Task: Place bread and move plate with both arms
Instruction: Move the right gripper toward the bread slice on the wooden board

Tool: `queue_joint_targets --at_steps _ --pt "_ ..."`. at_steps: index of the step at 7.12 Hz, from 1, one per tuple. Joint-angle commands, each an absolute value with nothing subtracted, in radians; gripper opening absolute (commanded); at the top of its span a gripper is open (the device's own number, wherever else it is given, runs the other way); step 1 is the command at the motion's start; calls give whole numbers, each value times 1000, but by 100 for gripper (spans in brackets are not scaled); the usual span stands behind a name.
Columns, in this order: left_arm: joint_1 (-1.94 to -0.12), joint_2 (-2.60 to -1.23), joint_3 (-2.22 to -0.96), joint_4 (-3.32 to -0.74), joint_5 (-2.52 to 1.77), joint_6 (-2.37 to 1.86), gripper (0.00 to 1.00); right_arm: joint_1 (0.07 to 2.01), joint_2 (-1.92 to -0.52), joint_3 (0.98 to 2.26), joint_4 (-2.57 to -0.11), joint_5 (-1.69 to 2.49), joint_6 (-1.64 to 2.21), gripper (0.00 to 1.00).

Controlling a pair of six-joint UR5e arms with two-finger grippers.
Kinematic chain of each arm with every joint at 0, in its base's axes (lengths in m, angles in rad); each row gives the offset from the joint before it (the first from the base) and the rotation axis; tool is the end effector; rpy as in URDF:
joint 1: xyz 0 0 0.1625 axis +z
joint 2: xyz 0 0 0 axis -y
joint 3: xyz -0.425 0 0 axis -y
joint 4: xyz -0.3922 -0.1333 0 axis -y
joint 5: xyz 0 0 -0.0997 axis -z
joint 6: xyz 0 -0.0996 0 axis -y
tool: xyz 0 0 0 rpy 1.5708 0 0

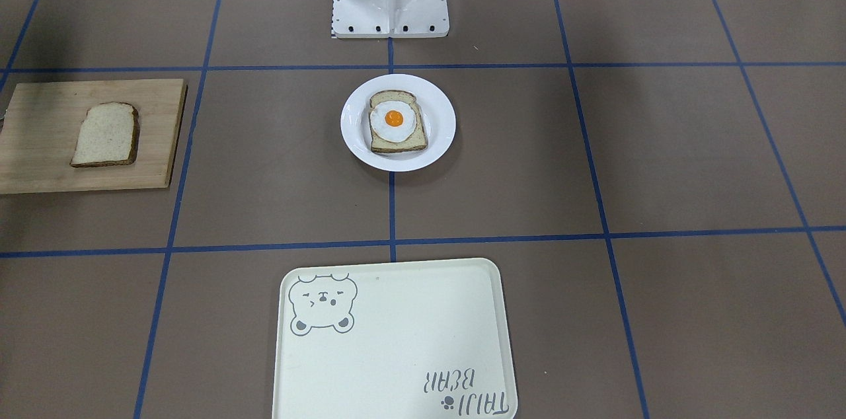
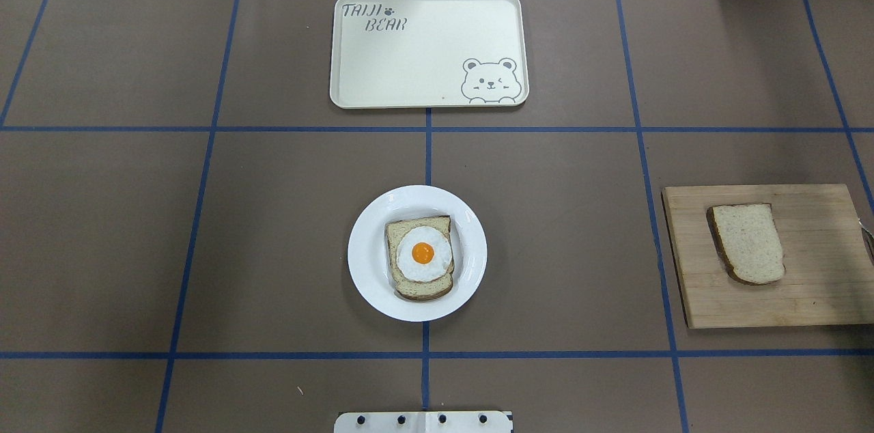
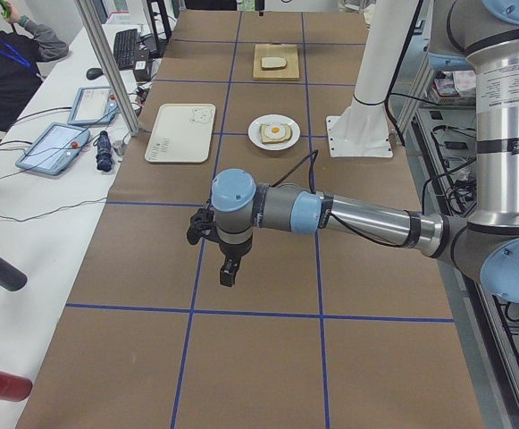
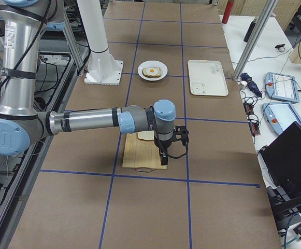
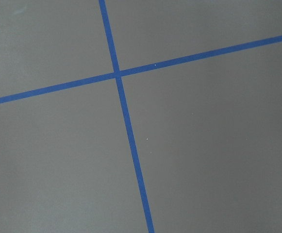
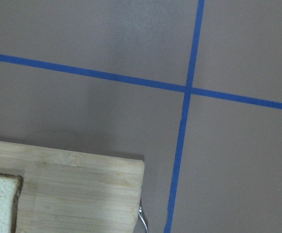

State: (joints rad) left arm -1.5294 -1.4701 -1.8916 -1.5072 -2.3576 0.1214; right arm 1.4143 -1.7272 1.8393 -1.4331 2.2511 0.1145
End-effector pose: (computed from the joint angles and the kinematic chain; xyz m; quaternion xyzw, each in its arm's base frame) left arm -0.0441 -0.4517 0.5536 0.0874 0.3790 0.1047 0.9153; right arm 0.0013 -0.4449 0.5888 0.0716 -0.3439 -0.0612 0.9343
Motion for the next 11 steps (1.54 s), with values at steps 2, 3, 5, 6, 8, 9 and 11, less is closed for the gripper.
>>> queue_joint_targets --at_steps 2,3,5,6,8,9,11 --pt "-1548 -1612 -1863 -1575 -2359 115 98 1413 -1733 1830 -1298 2307 121 100" --pt "-1548 -1599 -1862 -1621 -2361 124 98 1402 -1733 1830 -1298 2339 153 100" --pt "-1548 -1560 -1853 -1724 -2362 124 98 1323 -1743 1826 -1168 2361 404 100" --pt "-1548 -1545 -1865 -1726 -2364 124 98 1243 -1747 1807 -1055 2340 561 100" --pt "-1549 -1543 -1881 -1744 -2376 123 98 1116 -1746 1680 -776 2266 826 96" --pt "-1549 -1543 -1879 -1744 -2376 121 98 1088 -1746 1617 -656 2261 904 90" --pt "-1549 -1543 -1881 -1744 -2376 118 98 1037 -1736 1575 -595 2234 925 76"
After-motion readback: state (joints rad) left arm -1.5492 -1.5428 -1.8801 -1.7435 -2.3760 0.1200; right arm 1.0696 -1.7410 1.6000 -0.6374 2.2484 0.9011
